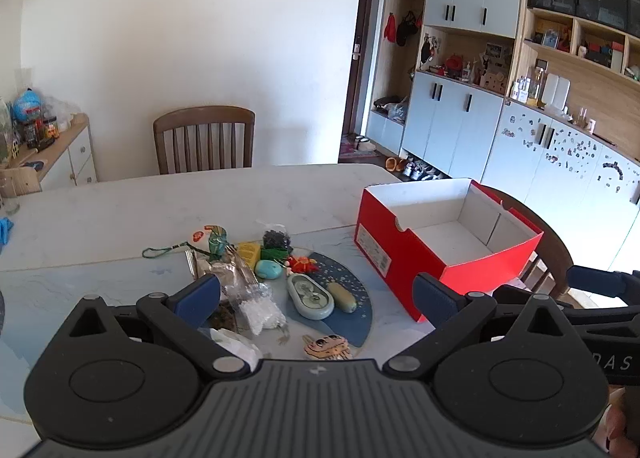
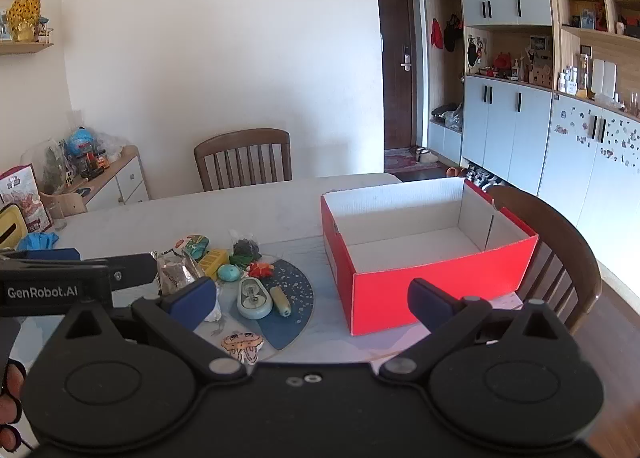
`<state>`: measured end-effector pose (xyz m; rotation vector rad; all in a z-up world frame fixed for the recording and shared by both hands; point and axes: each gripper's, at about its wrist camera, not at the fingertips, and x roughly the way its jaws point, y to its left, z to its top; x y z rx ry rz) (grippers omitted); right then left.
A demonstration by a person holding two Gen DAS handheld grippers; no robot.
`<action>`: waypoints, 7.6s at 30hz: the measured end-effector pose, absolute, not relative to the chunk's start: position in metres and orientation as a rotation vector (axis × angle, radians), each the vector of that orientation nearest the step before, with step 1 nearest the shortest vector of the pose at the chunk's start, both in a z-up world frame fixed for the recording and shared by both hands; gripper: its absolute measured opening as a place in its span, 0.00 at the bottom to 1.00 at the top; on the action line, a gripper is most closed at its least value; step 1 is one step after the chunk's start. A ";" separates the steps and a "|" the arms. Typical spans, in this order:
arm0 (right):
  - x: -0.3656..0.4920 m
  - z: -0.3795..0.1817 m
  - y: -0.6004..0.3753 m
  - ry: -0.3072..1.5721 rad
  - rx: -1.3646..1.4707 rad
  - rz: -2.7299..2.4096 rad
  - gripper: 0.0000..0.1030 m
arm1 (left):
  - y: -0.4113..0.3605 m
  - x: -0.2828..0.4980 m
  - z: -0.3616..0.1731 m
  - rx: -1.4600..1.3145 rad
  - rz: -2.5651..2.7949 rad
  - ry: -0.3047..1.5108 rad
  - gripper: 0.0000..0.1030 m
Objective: Organize objects
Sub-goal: 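Move both tools toward the items on the blue mat, then grasp the white plastic bag with left tool while right tool grasps the cartoon plush, then carry the bag and plush into the red shoebox with both tools, then open both tools to release the bag and plush in the box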
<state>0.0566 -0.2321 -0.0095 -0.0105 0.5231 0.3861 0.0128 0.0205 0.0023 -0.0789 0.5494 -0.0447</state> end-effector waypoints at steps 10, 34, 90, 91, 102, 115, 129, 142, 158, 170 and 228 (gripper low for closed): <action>0.062 -0.008 -0.221 0.523 -0.014 0.390 0.99 | 0.033 0.017 0.003 -0.075 -0.040 0.532 1.00; 0.081 -0.011 -0.165 0.555 -0.079 0.526 0.99 | 0.094 0.043 -0.021 -0.082 -0.029 0.583 1.00; 0.163 -0.148 -0.114 0.885 -0.314 0.796 0.49 | 0.126 0.115 -0.140 -0.337 0.272 1.083 0.74; 0.163 -0.148 -0.114 0.884 -0.316 0.795 0.48 | 0.126 0.114 -0.140 -0.337 0.271 1.077 0.71; 0.156 -0.131 -0.127 0.864 -0.282 0.792 0.46 | 0.115 0.110 -0.128 -0.286 0.234 1.009 0.32; 0.153 -0.080 -0.161 0.827 -0.232 0.785 0.46 | 0.072 0.103 -0.077 -0.212 0.083 0.958 0.30; 0.194 -0.031 -0.213 0.767 -0.226 0.737 0.46 | 0.010 0.156 -0.016 -0.092 -0.036 0.881 0.30; 0.258 -0.020 -0.269 0.733 -0.247 0.665 0.46 | -0.058 0.231 0.006 -0.004 -0.099 0.864 0.30; 0.327 -0.045 -0.319 0.784 -0.288 0.632 0.46 | -0.142 0.314 -0.001 0.078 -0.122 0.916 0.30; 0.362 -0.090 -0.327 0.916 -0.337 0.623 0.46 | -0.184 0.366 -0.061 0.136 -0.106 1.028 0.30; 0.341 -0.051 -0.335 0.930 -0.290 0.692 0.67 | -0.165 0.317 -0.019 0.047 -0.095 0.960 0.52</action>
